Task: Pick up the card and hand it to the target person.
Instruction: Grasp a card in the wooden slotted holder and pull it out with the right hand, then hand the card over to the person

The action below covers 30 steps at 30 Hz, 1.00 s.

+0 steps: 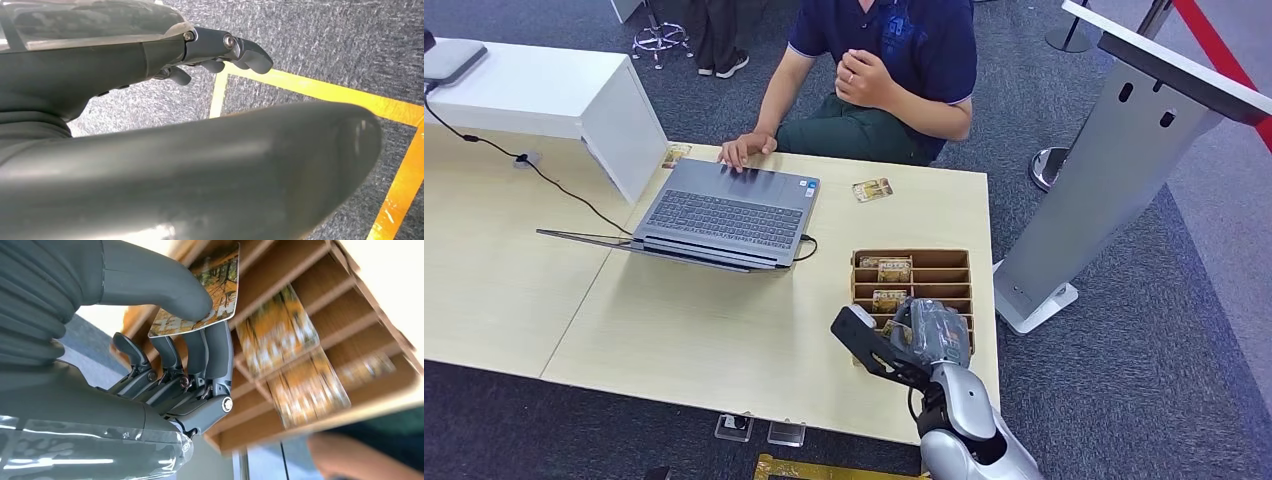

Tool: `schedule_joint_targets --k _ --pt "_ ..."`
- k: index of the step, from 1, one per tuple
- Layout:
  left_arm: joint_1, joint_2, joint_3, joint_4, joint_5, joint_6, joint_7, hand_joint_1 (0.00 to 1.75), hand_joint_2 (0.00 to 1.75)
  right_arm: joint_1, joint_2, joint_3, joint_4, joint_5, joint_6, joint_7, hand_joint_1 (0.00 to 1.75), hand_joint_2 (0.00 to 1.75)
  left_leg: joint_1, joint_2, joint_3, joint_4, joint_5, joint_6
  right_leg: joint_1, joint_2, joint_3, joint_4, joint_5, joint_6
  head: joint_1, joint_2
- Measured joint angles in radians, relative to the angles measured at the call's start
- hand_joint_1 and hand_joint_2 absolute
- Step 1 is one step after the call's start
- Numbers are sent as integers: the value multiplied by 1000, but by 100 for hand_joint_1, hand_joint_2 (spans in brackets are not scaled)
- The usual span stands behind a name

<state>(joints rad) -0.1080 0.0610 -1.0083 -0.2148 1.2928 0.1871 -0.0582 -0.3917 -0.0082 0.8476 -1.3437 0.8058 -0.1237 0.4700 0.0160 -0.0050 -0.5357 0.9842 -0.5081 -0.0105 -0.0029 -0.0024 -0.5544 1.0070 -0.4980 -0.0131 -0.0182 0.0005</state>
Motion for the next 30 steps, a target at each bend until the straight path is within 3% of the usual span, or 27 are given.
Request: schedule_joint_targets --k 7,16,26,30 --pt "0 0 0 0 -14 -8 -17 0 0 -164 -2 -23 -64 28 -6 -27 150 175 0 0 0 0 0 0 0 0 0 0 1 0 0 0" --pt "-6 0 -9 0 -36 -20 -18 0 0 -392 26 -37 47 15 -104 -172 150 175 0 0 0 0 0 0 0 0 0 0 1 0 0 0" --pt "-16 0 -26 0 -46 -28 -13 0 0 -454 52 -37 234 24 -171 -215 150 175 0 0 0 0 0 0 0 0 0 0 1 0 1 0" --pt "-16 1 -32 0 -52 -35 -16 0 0 -454 52 -38 266 27 -174 -214 0 175 0 0 0 0 0 0 0 0 0 0 1 0 1 0"
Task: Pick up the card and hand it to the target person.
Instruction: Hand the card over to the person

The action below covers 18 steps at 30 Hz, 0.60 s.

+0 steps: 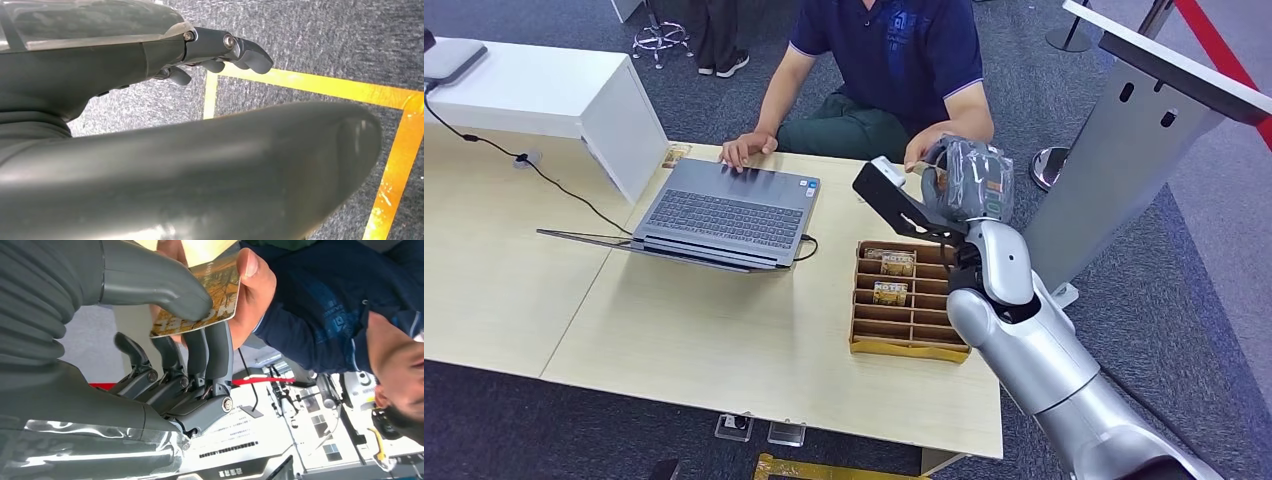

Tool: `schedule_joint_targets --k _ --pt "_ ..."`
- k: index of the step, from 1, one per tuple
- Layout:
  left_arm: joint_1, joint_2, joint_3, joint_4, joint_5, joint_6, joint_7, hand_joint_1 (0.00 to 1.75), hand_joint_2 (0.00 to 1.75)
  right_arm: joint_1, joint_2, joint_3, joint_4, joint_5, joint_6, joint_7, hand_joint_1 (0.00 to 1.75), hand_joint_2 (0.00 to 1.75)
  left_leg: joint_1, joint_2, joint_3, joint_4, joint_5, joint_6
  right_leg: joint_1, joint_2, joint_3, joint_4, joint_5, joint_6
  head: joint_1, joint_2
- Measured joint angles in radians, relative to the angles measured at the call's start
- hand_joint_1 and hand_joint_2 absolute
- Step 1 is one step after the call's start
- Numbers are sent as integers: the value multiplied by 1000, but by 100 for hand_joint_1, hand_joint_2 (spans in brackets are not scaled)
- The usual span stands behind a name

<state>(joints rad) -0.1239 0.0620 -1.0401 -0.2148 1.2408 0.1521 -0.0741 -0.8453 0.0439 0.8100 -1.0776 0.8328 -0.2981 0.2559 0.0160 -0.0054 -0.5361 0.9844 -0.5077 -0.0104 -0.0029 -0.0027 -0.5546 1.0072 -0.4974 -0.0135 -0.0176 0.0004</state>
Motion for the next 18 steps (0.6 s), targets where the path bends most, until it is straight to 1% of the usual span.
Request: schedule_joint_targets --k 7,11,13,18 --pt "-2 2 -11 0 -3 -2 -16 0 0 4 -2 -9 20 -9 -6 7 0 175 0 0 0 0 0 0 0 0 0 0 0 0 -1 0" --pt "1 4 -11 0 7 -2 -20 0 0 27 -13 -31 -3 -58 -32 -4 0 175 0 0 0 0 0 0 0 0 0 0 0 0 0 0" --pt "3 5 -11 1 13 -2 -22 0 0 48 -24 -49 -32 -115 -46 -24 0 175 0 0 1 0 0 0 0 0 0 0 0 0 0 0" --pt "16 8 -11 2 33 3 -24 0 0 162 -82 -125 -173 -360 -62 -117 0 175 0 0 1 0 0 0 0 0 0 -1 0 0 0 0"
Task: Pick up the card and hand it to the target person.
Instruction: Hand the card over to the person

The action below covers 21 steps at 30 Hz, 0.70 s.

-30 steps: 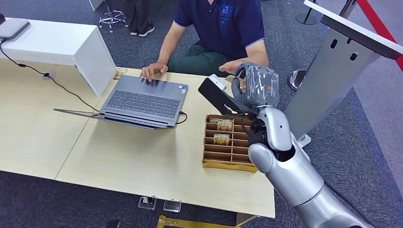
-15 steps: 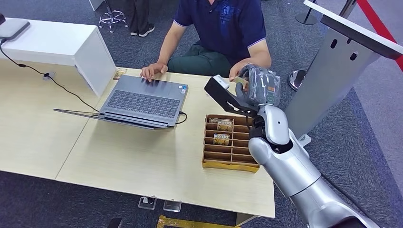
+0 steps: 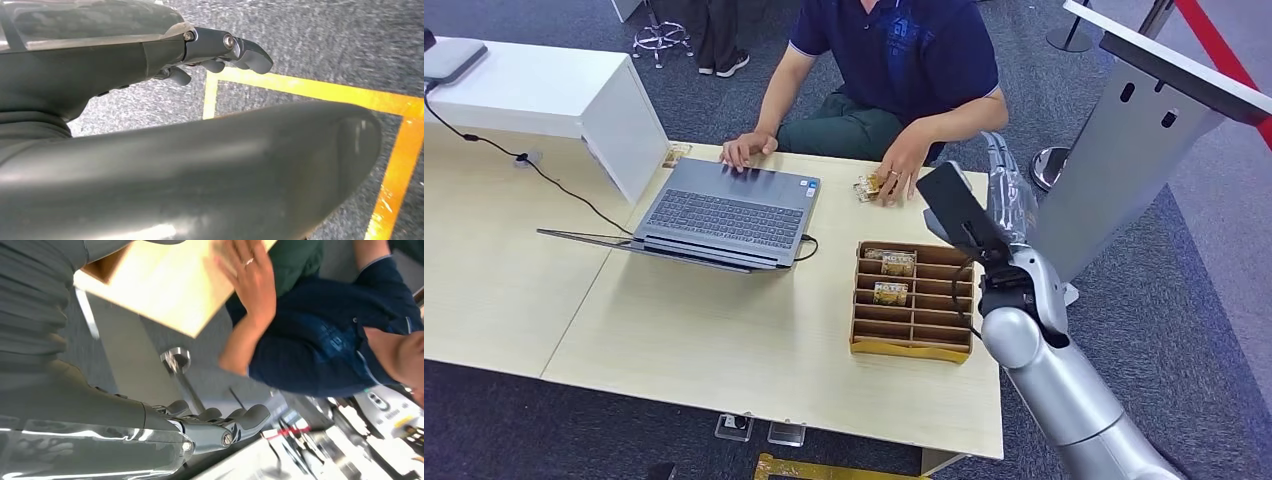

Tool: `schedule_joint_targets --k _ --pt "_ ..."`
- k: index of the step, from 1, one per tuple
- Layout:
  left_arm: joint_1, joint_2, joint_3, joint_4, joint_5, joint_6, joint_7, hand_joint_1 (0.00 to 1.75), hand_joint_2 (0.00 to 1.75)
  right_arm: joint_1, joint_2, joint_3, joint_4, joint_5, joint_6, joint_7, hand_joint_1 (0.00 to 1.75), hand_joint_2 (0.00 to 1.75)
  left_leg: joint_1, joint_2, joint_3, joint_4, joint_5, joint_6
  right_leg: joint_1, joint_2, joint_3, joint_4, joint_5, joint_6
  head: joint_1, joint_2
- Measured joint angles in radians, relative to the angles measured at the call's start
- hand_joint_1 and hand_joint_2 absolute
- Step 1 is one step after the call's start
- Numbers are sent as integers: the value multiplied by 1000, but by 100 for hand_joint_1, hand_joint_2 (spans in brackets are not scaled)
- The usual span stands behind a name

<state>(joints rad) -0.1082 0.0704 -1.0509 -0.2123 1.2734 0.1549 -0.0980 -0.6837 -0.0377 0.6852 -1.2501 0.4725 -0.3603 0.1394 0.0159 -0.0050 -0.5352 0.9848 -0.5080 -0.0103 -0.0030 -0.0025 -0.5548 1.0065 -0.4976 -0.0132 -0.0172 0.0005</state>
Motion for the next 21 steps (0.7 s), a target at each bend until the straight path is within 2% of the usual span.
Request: schedule_joint_targets --k 4,7,11,16,21 --pt "5 2 1 0 15 7 -1 0 0 126 -58 -60 -132 -158 26 -94 0 175 0 0 0 0 0 0 0 0 0 -1 0 0 0 0" --pt "6 3 2 0 27 14 -2 0 0 256 -91 -99 -219 -280 59 -202 0 175 0 0 0 0 -1 0 0 0 0 -1 -1 0 0 0" --pt "6 3 5 0 41 29 6 0 0 453 -118 -138 -322 -345 69 -325 0 175 0 -1 0 0 -2 0 0 0 0 -1 -2 0 -1 0" --pt "7 6 16 0 55 40 11 0 0 640 -137 -158 -416 -384 49 -376 0 175 0 0 -1 -1 -2 0 0 0 0 -1 -2 0 -2 0" --pt "7 6 27 0 56 36 1 0 0 704 -149 -162 -457 -431 52 -390 0 175 0 0 0 0 -2 1 0 0 1 -1 -2 0 -1 0"
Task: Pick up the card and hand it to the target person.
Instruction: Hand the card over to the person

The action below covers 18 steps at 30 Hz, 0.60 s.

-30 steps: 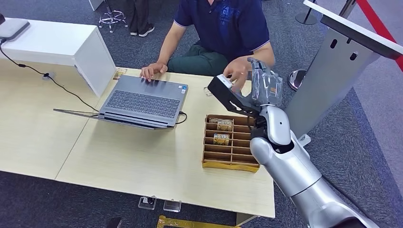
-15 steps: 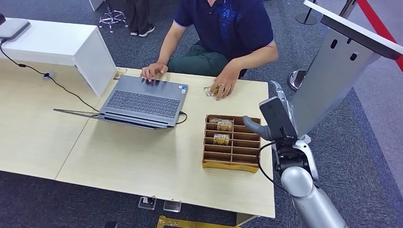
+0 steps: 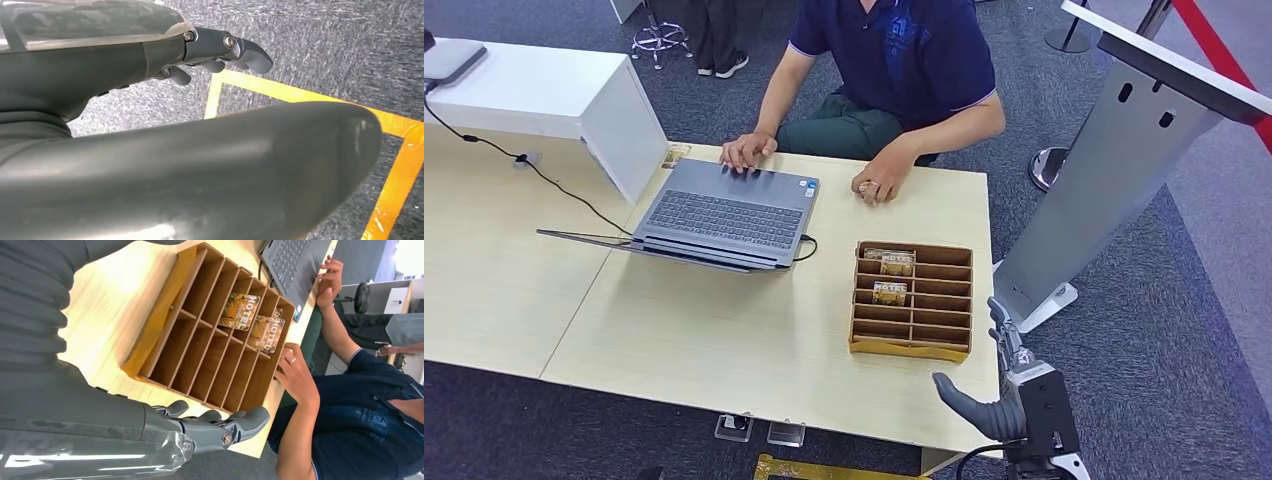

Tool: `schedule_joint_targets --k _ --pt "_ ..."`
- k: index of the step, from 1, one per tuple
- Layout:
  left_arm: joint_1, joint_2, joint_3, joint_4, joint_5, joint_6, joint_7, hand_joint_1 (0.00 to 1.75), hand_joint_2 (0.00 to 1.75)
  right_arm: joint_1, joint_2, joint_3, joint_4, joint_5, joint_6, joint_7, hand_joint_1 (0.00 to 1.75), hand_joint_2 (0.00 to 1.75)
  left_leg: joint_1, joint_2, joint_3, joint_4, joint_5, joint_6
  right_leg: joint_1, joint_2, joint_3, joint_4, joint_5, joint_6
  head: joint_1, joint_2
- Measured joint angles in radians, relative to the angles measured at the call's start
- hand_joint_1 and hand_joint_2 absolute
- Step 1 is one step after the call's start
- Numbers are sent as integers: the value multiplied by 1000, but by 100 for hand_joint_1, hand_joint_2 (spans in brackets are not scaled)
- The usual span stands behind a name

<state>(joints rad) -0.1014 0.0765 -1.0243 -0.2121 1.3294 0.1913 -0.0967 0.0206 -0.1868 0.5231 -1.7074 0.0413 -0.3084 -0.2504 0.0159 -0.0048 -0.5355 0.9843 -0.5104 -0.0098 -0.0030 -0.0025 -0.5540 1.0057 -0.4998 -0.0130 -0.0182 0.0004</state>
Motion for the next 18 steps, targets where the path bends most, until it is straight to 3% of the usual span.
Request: schedule_joint_targets --k 18 --pt "-2 0 2 0 -9 12 25 0 0 3 -8 -20 -7 -42 21 -3 0 175 0 0 0 0 0 0 0 0 0 0 0 0 0 0"
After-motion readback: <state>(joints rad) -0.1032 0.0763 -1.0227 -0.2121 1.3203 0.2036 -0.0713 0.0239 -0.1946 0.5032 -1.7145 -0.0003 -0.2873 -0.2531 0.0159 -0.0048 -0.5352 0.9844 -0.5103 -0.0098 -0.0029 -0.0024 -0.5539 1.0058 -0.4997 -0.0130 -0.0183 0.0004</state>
